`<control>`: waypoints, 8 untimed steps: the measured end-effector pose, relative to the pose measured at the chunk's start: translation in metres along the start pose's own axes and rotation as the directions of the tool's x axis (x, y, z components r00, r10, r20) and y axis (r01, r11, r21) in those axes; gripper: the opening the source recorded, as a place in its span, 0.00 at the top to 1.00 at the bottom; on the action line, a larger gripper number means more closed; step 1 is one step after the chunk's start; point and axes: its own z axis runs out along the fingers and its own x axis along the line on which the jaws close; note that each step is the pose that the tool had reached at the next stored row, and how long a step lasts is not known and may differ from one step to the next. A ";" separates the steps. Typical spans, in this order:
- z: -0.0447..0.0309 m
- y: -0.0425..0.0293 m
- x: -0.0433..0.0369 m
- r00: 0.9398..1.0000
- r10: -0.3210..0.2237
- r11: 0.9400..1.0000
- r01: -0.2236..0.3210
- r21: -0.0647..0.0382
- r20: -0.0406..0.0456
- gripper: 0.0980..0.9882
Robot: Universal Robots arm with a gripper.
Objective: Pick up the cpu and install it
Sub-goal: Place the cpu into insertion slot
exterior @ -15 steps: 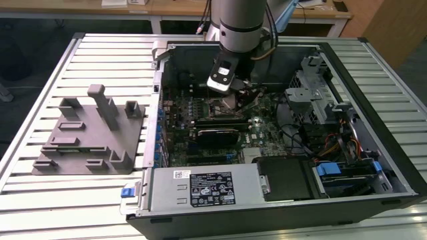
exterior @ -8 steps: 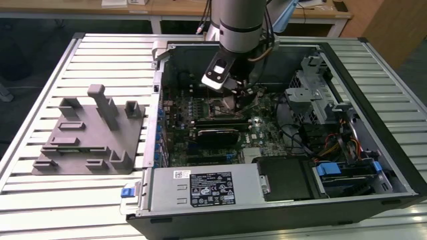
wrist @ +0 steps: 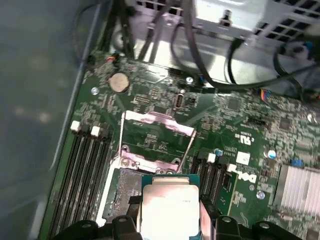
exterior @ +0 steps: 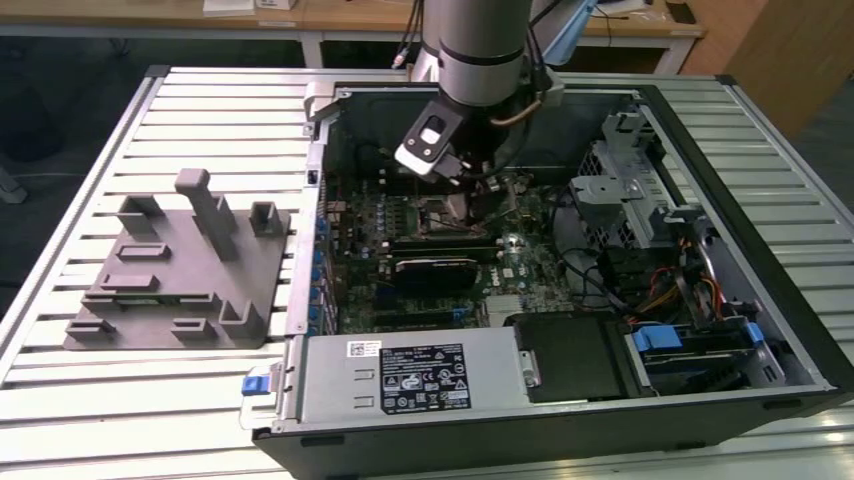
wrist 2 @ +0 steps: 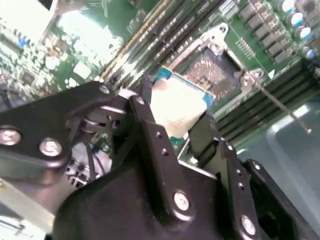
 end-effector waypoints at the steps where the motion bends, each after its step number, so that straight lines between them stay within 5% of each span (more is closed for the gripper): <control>1: 0.0002 0.0000 0.0000 1.000 0.018 1.000 -0.018 0.000 0.001 0.50; 8: 0.0018 -0.0001 0.0000 0.990 0.143 0.990 -0.143 -0.001 0.009 0.50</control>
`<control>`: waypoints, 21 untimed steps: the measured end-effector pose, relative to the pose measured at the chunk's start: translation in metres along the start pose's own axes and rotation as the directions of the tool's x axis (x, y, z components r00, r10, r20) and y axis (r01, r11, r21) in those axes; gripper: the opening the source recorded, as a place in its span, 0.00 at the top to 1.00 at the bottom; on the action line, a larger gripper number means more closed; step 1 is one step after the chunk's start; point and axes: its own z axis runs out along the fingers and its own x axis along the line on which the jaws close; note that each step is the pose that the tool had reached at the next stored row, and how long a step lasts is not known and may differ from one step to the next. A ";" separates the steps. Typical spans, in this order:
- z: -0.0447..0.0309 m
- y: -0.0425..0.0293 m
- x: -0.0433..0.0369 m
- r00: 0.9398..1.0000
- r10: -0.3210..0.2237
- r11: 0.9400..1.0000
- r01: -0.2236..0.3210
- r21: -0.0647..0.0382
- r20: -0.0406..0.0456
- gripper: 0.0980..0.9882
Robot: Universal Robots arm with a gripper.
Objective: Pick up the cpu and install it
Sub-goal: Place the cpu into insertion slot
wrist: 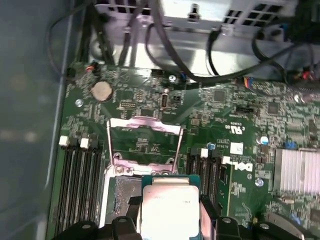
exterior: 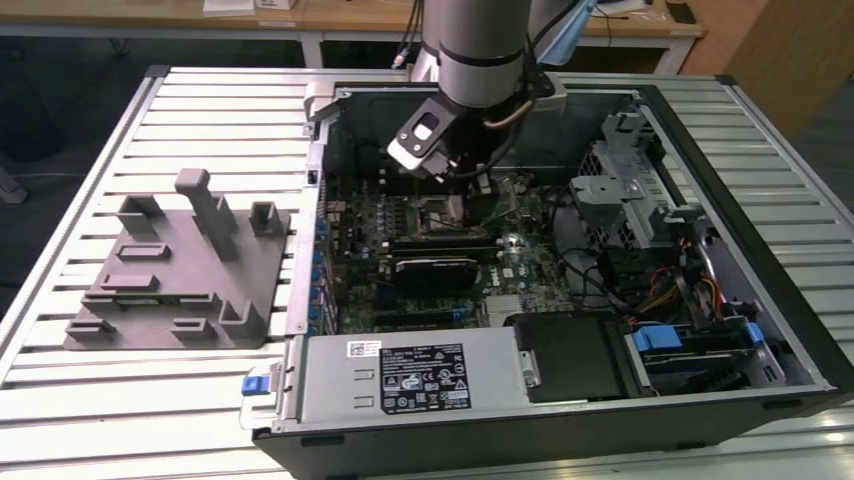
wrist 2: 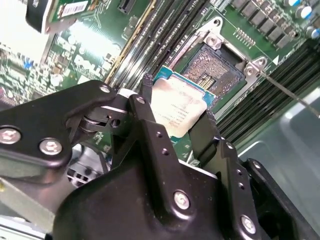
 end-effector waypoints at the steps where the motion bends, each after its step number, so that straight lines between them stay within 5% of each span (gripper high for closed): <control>1: 0.0002 -0.0003 0.0002 1.000 0.008 1.000 -0.008 0.000 0.001 0.50; 21: 0.0157 -0.0078 0.0184 1.000 0.030 1.000 -0.030 0.006 0.002 0.50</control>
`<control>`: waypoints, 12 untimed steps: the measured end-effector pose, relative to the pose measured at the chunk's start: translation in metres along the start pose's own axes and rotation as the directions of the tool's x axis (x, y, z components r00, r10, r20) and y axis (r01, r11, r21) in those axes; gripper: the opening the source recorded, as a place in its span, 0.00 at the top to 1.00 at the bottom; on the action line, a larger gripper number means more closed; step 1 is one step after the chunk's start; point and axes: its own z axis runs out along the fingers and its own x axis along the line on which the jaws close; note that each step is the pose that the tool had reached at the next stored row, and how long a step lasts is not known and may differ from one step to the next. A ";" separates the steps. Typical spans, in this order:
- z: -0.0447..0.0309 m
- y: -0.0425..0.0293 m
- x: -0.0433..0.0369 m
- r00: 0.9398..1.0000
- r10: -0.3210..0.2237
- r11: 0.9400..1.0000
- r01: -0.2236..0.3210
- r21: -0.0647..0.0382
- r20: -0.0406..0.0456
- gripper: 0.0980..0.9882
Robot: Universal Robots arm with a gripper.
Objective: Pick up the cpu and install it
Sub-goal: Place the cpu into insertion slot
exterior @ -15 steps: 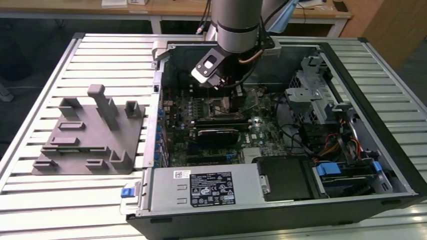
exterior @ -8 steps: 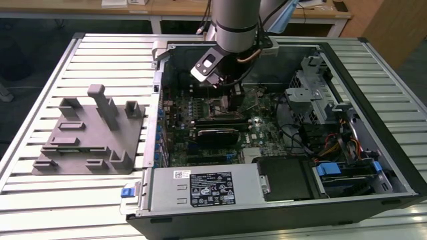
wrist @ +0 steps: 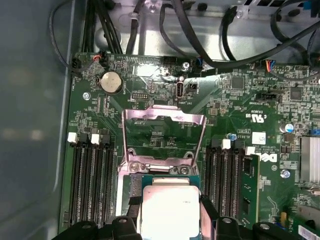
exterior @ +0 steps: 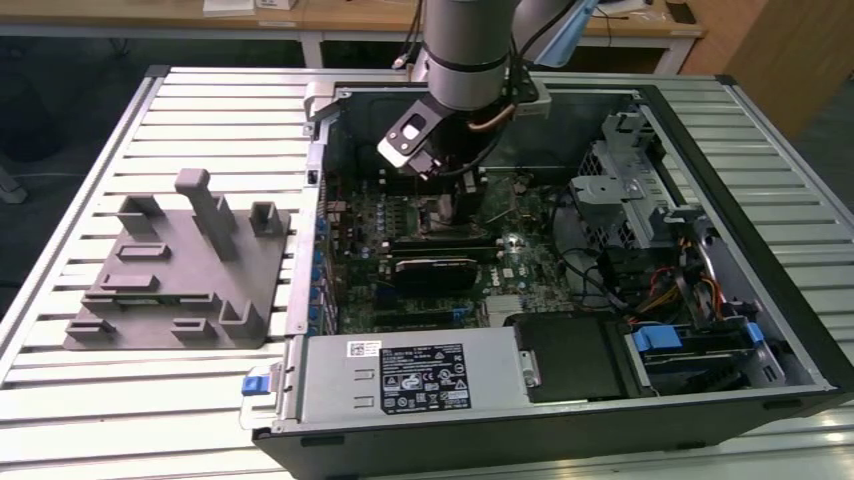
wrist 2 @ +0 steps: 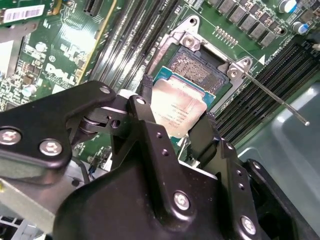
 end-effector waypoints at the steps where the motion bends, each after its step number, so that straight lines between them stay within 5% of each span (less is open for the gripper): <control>1: 0.0004 -0.0001 0.0005 1.000 0.006 1.000 -0.006 0.000 0.000 0.50; 12: 0.0055 -0.0044 0.0061 0.998 0.066 0.998 -0.066 0.000 0.004 0.50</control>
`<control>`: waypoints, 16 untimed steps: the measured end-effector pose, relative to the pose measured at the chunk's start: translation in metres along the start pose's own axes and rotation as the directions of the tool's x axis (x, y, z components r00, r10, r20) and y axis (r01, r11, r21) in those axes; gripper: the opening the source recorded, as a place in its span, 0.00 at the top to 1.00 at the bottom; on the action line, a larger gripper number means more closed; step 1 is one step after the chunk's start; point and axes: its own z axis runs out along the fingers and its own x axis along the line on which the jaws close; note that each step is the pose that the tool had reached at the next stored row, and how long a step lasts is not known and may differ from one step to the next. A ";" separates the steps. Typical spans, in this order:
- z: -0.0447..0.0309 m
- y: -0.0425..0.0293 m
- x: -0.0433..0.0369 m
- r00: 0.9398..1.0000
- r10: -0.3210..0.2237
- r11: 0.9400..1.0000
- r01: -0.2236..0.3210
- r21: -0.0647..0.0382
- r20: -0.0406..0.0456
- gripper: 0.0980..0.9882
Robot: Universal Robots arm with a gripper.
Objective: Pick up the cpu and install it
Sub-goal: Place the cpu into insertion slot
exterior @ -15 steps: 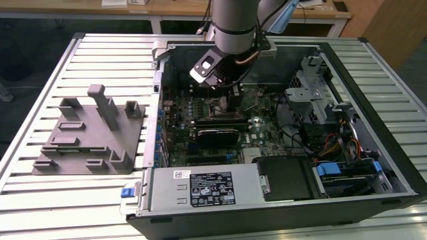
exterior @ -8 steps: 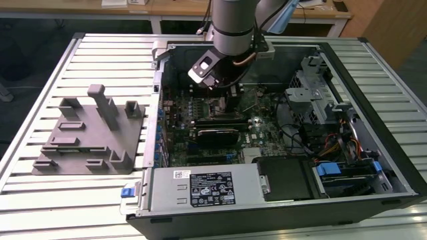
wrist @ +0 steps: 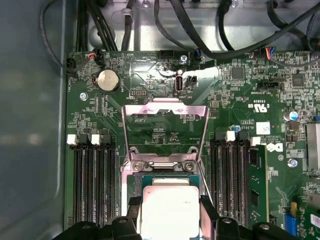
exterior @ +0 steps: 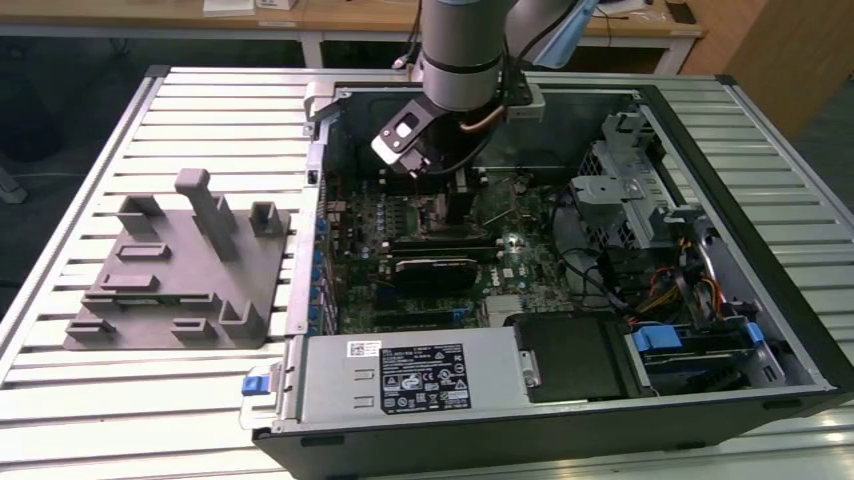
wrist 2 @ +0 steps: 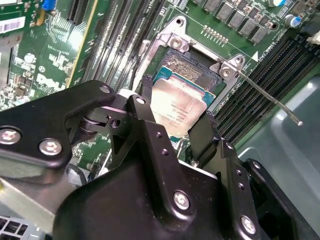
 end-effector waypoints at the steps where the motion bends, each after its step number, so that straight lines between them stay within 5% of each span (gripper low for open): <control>1: 0.0009 -0.0005 0.0004 1.000 0.005 1.000 -0.005 0.000 0.000 0.50; 16: 0.0112 -0.0027 0.0011 1.000 0.013 1.000 -0.013 0.000 -0.001 0.50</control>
